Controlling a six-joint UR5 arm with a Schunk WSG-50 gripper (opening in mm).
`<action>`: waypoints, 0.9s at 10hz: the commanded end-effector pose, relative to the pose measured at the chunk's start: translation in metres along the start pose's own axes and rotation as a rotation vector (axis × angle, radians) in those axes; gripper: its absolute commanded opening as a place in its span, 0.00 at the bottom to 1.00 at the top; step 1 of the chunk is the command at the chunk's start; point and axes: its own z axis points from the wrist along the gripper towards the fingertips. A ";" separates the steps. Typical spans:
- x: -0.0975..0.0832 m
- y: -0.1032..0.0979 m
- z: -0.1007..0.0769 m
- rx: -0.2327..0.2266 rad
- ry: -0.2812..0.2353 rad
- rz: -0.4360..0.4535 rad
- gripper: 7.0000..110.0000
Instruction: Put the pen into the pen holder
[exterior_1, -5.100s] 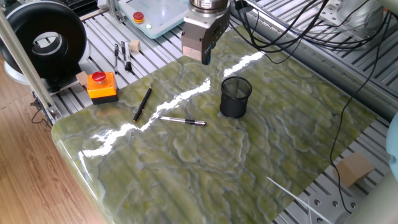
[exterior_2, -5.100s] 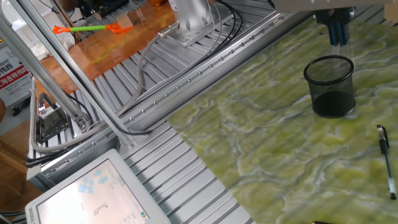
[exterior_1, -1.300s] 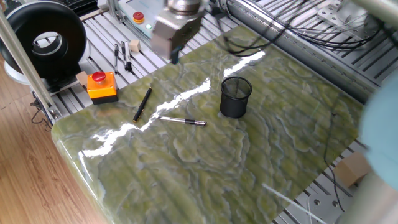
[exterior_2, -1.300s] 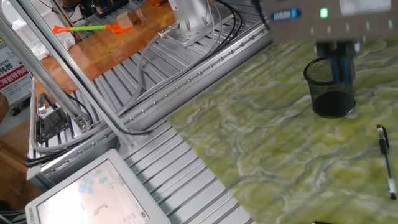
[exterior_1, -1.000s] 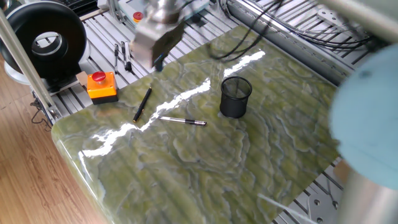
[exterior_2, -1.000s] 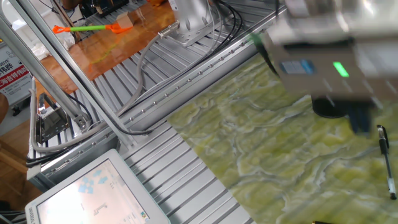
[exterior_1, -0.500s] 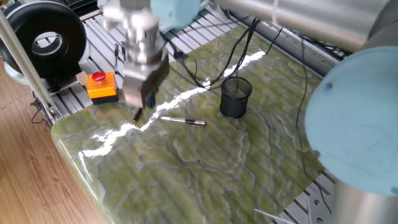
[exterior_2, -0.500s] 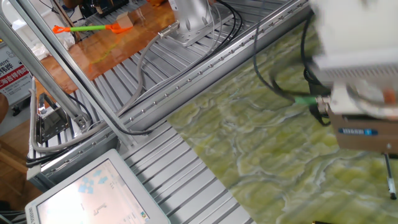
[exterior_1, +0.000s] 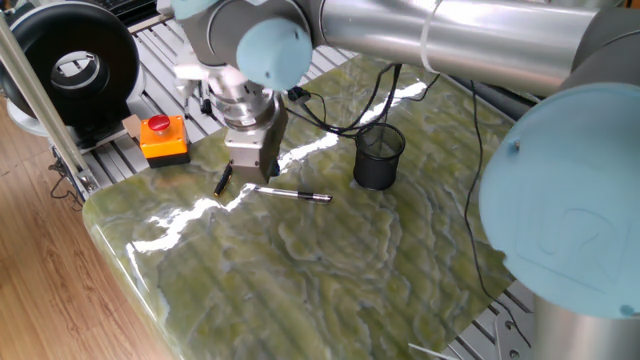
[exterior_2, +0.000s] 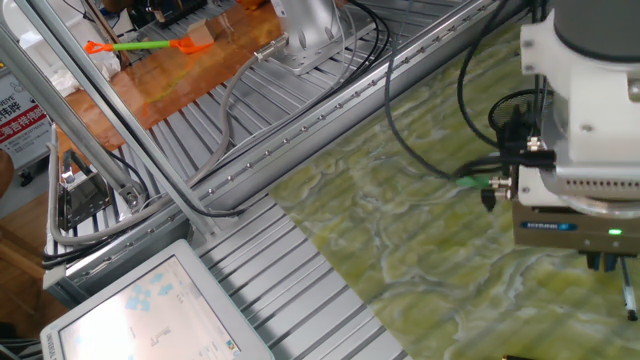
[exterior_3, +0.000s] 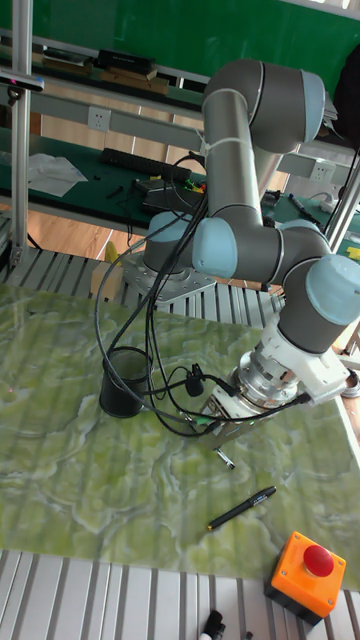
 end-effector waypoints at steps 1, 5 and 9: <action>-0.018 -0.003 0.008 0.004 -0.061 -0.044 0.00; -0.023 0.013 0.002 -0.080 -0.059 -0.058 0.00; -0.014 0.021 0.002 -0.113 -0.012 -0.055 0.36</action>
